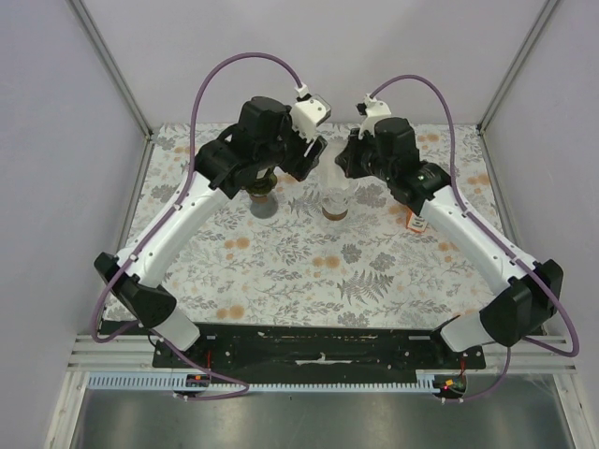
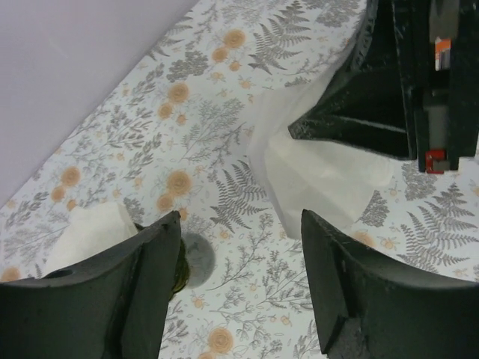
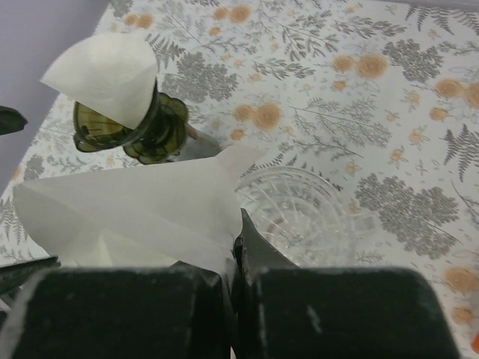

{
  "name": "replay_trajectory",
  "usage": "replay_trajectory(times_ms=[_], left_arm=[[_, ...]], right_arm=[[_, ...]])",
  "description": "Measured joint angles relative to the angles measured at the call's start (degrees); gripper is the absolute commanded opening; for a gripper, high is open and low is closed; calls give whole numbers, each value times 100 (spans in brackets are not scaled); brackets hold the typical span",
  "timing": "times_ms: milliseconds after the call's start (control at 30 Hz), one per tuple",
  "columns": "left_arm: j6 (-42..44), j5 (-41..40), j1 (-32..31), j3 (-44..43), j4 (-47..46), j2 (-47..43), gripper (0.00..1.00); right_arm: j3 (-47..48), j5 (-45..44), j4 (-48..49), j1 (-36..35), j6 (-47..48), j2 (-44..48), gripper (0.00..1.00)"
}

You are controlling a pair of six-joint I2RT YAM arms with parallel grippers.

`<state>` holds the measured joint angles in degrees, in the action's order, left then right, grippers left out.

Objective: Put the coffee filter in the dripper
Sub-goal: Place the coffee filter in the coffee dripper.

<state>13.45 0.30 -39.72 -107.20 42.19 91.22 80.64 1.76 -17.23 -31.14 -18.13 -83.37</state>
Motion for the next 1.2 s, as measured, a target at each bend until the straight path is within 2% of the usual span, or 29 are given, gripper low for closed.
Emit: replay_trajectory(times_ms=[233, 433, 700, 733, 800, 900, 1000, 1200], left_arm=[[-70, 636, 11, 0, 133, 186, 79], [-372, 942, 17, -2, 48, 352, 79], [-973, 1259, 234, 4, -87, 734, 79], [-1043, 1287, 282, 4, -105, 752, 79], [-1139, 1329, 372, 24, -184, 763, 79], [-1241, 1342, 481, 68, -256, 763, 79], [-1285, 1362, 529, 118, -328, 765, 79], [-1322, 1473, 533, 153, -361, 859, 79]], right_arm=[[802, 361, -1390, 476, 481, -188, 0], [2063, 592, -2581, 562, 960, -1060, 0], [2457, 577, -3591, 577, 1292, -1770, 0], [2535, 581, -3663, 577, 1325, -1849, 4], [2708, 597, -3788, 581, 1364, -1998, 17], [2857, 629, -3836, 581, 1414, -2142, 29], [2905, 649, -3926, 581, 1482, -2177, 38], [3095, 651, -4030, 581, 1602, -2177, 47]])
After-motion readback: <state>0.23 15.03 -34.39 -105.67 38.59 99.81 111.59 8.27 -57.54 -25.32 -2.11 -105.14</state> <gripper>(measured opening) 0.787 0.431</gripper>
